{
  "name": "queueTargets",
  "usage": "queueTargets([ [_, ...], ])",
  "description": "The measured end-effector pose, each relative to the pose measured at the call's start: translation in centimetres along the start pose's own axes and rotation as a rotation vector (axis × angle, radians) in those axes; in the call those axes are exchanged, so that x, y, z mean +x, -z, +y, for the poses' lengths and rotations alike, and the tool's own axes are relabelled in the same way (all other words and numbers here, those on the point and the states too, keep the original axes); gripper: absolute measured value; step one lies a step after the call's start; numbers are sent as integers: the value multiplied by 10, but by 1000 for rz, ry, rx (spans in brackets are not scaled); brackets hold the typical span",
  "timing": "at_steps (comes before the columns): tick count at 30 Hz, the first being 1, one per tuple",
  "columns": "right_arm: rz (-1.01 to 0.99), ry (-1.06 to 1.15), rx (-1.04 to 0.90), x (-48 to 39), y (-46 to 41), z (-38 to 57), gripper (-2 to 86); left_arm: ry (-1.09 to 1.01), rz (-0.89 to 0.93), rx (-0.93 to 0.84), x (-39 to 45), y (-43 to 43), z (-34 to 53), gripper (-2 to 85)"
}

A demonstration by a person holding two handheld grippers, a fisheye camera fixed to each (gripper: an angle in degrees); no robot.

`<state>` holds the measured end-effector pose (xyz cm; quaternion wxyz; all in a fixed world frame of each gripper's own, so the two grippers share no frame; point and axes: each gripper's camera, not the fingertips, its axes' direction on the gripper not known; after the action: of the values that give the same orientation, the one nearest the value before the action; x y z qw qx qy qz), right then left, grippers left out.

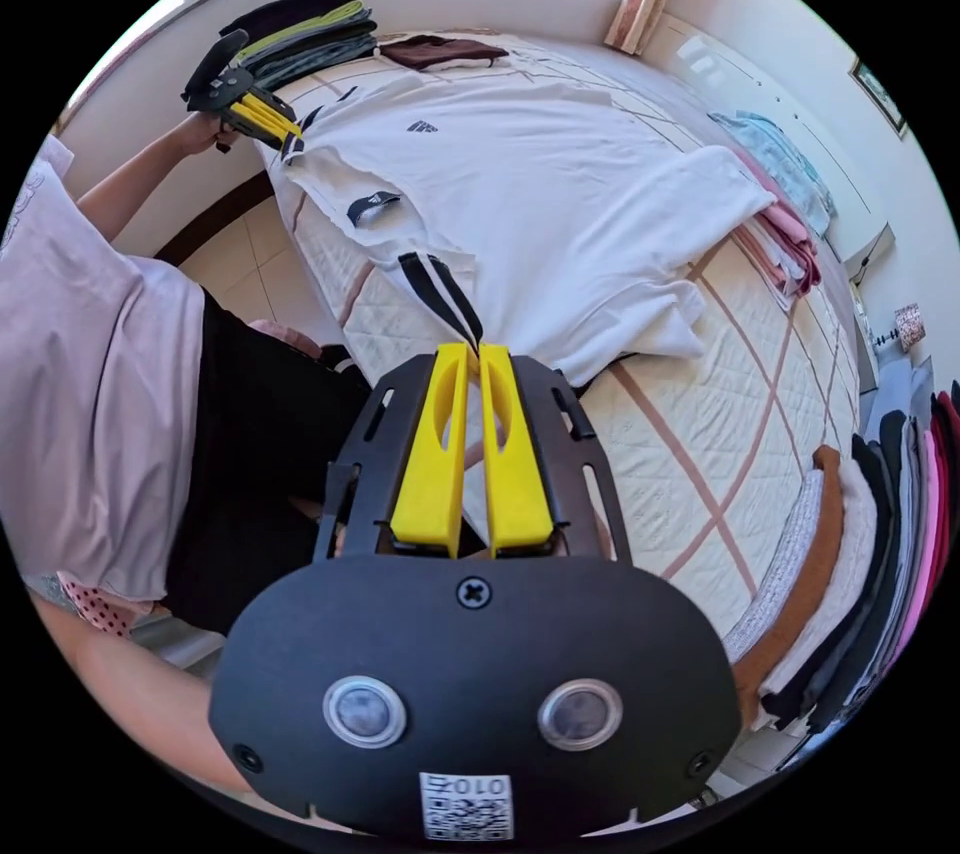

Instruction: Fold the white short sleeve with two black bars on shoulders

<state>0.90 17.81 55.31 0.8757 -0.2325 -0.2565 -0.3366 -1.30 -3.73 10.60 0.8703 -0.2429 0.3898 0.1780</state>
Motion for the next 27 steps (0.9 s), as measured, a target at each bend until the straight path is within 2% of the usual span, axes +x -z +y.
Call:
queueTargets([
  [6, -77, -34, -16, -11, -25, 18, 47, 57, 106, 43, -20, -4, 21, 30],
  [9, -113, -39, 9, -19, -20, 42, 55, 158, 180, 110, -36, 12, 49, 50],
  [12, -314, -39, 94, -19, -5, 76, 49, 367, 119, 198, -64, 40, 86, 66],
  [13, -339, -41, 119, -18, -2, 83, 48, 493, 48, 225, -81, 52, 102, 71],
  [14, -333, -90, 172, -12, 3, 96, 47, 619, -6, 245, -99, 60, 116, 76],
  [17, -190, -355, 318, 21, 16, 127, 62, 815, -37, 319, -144, 68, 138, 86],
  [21, -133, -725, 443, 67, 19, 162, 96, 887, -66, 302, -180, 57, 133, 93],
  [24, -158, -836, 428, 73, -3, 172, 99, 869, 39, 228, -195, 26, 122, 86],
  [27, -191, -862, 363, 62, -27, 169, 95, 852, -63, 200, -188, 23, 116, 70],
])
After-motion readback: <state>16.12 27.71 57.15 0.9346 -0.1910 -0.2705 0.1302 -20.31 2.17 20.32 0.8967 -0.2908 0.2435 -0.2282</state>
